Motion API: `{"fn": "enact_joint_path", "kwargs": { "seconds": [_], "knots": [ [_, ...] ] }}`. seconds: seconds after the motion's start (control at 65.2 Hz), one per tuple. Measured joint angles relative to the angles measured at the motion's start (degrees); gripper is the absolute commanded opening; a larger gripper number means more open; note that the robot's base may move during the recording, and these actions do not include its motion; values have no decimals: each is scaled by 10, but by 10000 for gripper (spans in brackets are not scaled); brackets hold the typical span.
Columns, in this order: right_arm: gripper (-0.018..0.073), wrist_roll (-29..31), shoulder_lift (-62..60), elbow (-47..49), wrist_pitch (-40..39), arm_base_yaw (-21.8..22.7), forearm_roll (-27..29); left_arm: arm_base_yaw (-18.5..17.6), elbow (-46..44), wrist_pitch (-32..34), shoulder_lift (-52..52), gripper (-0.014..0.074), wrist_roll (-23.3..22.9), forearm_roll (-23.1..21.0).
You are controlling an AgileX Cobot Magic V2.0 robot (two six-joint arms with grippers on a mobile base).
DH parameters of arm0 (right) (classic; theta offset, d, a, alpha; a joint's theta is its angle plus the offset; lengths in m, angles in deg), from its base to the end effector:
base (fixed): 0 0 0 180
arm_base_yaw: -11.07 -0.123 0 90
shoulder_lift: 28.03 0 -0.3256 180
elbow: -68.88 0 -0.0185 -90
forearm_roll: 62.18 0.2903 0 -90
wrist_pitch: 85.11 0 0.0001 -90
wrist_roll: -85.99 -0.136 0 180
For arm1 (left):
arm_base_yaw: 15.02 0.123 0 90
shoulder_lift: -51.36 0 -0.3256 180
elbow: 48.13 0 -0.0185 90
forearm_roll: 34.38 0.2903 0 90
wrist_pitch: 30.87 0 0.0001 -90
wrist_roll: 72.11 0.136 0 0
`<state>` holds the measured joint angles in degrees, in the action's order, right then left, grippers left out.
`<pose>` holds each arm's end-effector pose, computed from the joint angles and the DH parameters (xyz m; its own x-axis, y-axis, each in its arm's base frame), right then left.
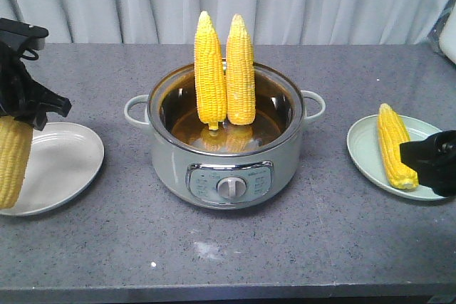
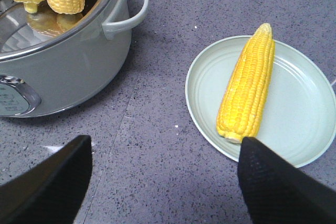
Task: Distribute corn equally
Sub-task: 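Lower the corn onto the cream plate and open the left gripper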
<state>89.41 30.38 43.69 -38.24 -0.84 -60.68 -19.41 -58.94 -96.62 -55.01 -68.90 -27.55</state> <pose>0.2140 0.0478 0.3628 -0.6252 -0.1745 -0.7607 -0.2469 0.9688 -0.0194 0.4259 -0.0179 0.2977 -0.9341 0.1764 -0.3104 0.1400 0.9808 0.1360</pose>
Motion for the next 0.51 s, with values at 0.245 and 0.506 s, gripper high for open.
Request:
{"fn": "enact_joint_path", "kwargs": {
  "seconds": [0.245,0.506],
  "knots": [
    [560,0,0,0,0,0,0,5,0,26,-23,245,6,-20],
    [560,0,0,0,0,0,0,5,0,44,-44,265,7,-22]
  ]
}}
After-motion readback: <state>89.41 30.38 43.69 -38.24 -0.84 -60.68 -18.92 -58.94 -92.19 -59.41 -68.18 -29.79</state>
